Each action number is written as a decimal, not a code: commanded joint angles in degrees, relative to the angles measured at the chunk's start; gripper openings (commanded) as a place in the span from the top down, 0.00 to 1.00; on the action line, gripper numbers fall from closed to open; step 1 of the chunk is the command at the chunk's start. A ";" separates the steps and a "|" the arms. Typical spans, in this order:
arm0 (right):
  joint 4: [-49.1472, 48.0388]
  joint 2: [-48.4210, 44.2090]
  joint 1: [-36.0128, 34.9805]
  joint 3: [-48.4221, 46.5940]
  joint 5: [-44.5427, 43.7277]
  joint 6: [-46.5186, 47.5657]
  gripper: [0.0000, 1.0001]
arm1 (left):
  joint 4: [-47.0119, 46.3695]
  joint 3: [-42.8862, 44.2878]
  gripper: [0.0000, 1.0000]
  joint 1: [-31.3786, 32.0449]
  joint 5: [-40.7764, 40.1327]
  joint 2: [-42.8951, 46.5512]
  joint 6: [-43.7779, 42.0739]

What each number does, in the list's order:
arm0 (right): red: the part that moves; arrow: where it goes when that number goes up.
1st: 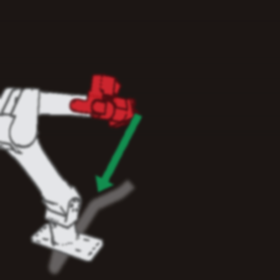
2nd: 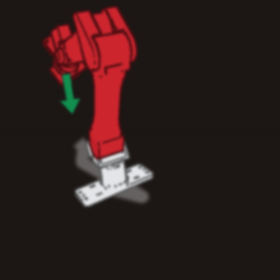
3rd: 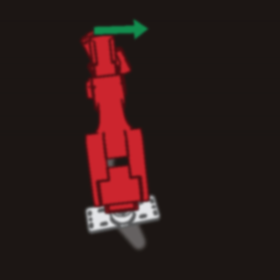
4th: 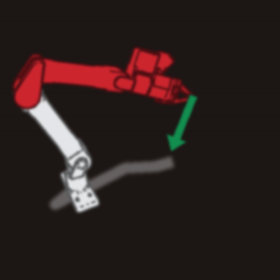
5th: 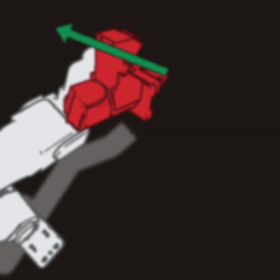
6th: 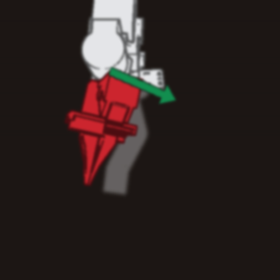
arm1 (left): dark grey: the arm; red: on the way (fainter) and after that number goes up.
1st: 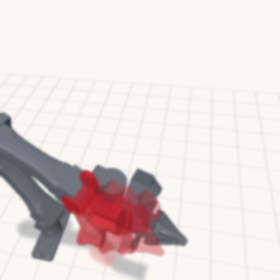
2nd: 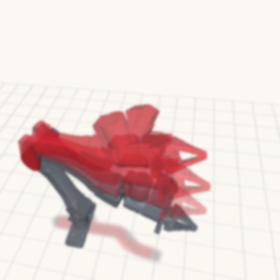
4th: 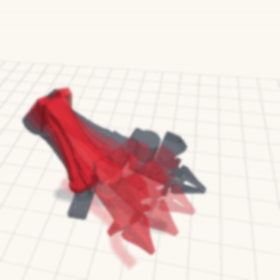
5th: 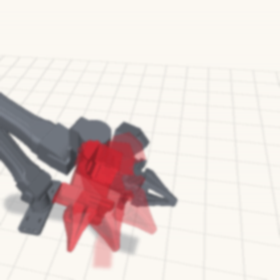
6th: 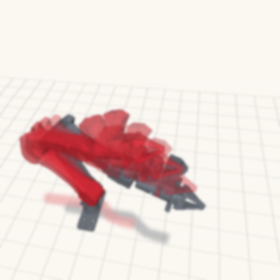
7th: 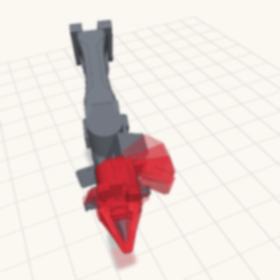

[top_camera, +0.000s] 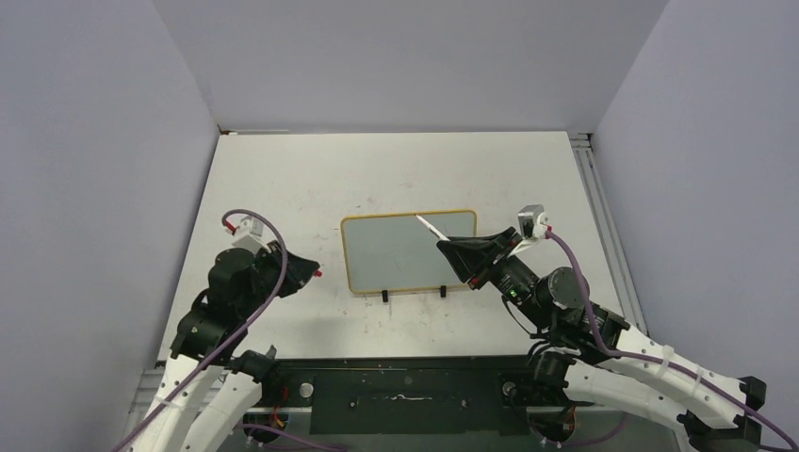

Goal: Write a sentence on the whiteboard
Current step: Place the pen cap at the center of the board, then move the whiteboard to the center of the board, then write a sentence on the whiteboard.

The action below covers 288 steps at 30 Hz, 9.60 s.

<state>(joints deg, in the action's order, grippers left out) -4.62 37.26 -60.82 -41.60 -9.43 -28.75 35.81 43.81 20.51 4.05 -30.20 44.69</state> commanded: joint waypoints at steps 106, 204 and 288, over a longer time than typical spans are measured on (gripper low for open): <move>7.72 0.53 -0.27 -1.58 -8.69 1.51 0.95 | -17.08 3.15 0.70 43.01 -41.84 -59.76 17.23; 13.35 -1.57 -0.20 -3.83 -11.94 2.46 0.95 | -6.72 14.56 0.38 24.58 1.48 -24.65 -19.19; -14.98 35.22 -7.82 -4.08 -12.41 9.79 0.95 | -21.85 1.36 0.77 -8.14 39.19 -35.55 -28.25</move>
<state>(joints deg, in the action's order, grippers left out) -16.93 71.92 -68.93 -42.92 -20.05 -20.10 15.18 43.72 12.08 43.38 -65.60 17.39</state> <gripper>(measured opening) 0.151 0.236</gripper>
